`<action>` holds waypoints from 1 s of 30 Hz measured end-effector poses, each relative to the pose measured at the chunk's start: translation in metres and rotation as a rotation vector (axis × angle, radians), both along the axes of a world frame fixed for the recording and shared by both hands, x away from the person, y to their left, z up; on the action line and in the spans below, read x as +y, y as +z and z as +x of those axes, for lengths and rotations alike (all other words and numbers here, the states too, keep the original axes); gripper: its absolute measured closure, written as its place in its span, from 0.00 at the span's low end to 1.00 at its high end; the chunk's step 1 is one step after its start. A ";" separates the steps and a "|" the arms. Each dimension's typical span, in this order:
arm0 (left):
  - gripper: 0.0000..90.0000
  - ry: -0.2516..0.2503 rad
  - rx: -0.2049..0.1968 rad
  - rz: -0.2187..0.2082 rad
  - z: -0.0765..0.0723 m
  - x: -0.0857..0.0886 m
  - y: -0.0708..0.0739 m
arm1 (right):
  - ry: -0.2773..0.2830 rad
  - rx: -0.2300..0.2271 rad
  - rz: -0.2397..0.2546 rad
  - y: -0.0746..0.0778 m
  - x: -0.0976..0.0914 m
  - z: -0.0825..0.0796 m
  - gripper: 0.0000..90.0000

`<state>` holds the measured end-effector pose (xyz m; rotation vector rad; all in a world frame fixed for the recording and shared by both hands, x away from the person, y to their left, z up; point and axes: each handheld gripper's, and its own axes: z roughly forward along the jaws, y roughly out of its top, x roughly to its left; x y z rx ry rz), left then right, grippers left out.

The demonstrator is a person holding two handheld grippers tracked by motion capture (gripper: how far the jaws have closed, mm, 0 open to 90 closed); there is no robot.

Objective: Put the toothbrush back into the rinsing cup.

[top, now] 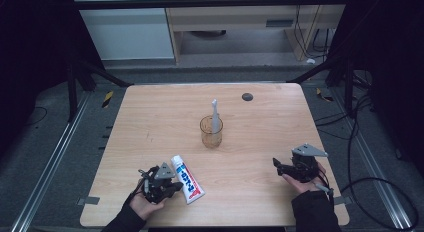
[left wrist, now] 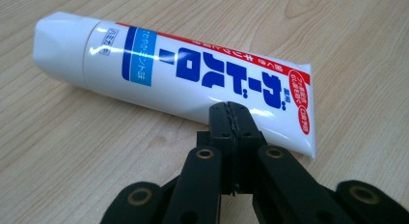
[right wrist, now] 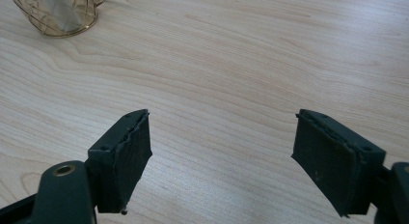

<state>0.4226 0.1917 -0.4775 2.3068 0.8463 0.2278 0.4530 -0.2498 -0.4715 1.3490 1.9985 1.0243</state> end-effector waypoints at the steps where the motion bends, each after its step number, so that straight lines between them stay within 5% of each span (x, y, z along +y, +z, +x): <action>1: 1.00 -0.002 -0.002 -0.001 0.000 -0.001 0.000 | 0.000 0.001 0.002 0.000 0.000 0.000 0.23; 23: 1.00 -0.004 -0.042 -0.028 0.013 -0.020 -0.002 | 0.003 0.009 -0.001 -0.003 0.001 0.003 0.23; 30: 1.00 0.025 -0.094 -0.052 0.023 -0.011 0.019 | 0.002 0.012 0.001 -0.004 0.000 0.004 0.23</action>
